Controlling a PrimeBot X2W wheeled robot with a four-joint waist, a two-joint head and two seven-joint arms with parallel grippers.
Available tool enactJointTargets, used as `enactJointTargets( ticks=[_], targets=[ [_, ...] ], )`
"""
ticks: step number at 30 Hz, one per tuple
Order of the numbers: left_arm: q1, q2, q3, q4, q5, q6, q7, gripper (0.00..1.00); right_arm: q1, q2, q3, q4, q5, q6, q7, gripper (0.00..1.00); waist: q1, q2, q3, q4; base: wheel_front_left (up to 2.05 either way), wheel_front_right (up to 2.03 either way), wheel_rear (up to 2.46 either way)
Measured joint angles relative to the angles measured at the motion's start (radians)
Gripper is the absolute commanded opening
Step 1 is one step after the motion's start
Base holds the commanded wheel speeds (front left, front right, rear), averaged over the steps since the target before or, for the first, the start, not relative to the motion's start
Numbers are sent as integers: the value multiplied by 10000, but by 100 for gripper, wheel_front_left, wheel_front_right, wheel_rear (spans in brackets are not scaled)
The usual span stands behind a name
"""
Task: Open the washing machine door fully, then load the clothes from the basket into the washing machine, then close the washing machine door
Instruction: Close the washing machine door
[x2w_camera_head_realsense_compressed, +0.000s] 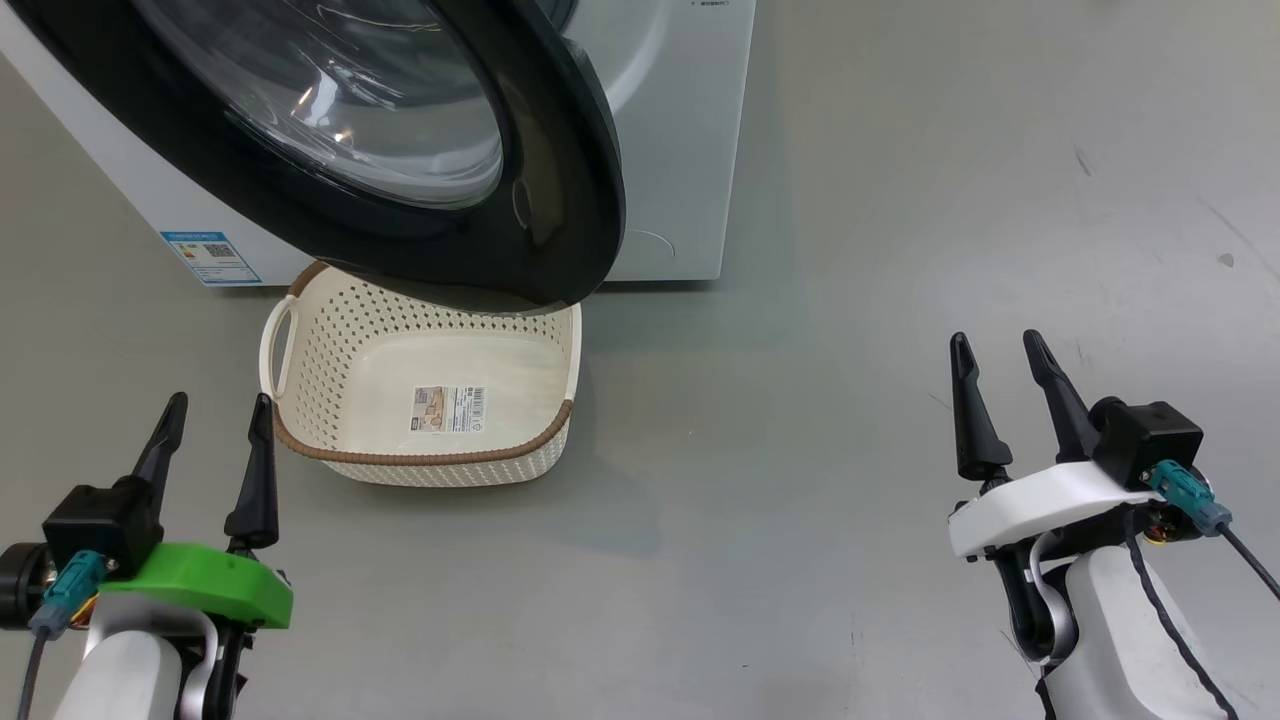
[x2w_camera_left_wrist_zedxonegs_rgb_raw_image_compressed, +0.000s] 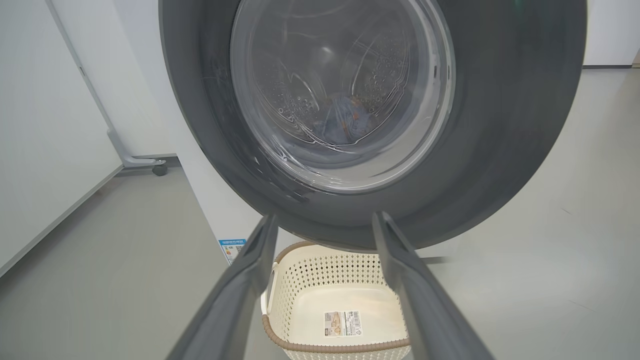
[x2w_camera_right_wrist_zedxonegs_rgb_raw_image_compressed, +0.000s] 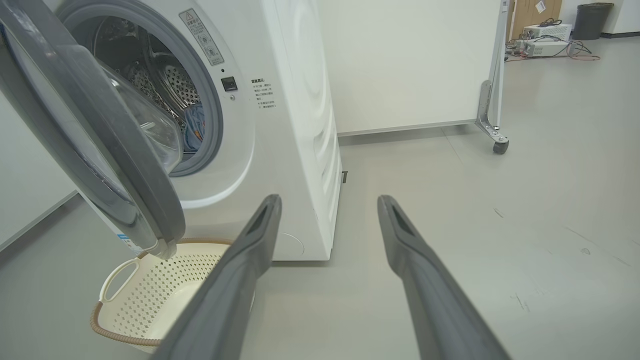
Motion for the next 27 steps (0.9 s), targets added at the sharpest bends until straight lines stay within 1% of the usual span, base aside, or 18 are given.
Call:
enactJointTargets(
  ticks=[5,10,20,25,27],
  targets=[
    [-9,-297,240,-163,63,65,0,100,66,4,0,0,0,0,0,100,0,0,-49,-10,0,0,0],
    [-16,-395,414,-228,345,81,0,100,66,4,-4,-4,0,0,0,100,0,0,-73,-14,0,0,0],
    [-17,-616,688,-245,520,79,0,100,89,4,-6,-38,0,0,0,100,0,0,-53,-45,0,0,0],
    [-17,-823,732,-251,625,71,0,100,102,4,-6,-52,0,0,0,100,0,0,-12,-56,0,0,0],
    [-20,-878,869,-268,698,-13,0,100,102,4,-10,-98,0,0,-2,100,0,0,31,-60,0,0,0]
  ],
)
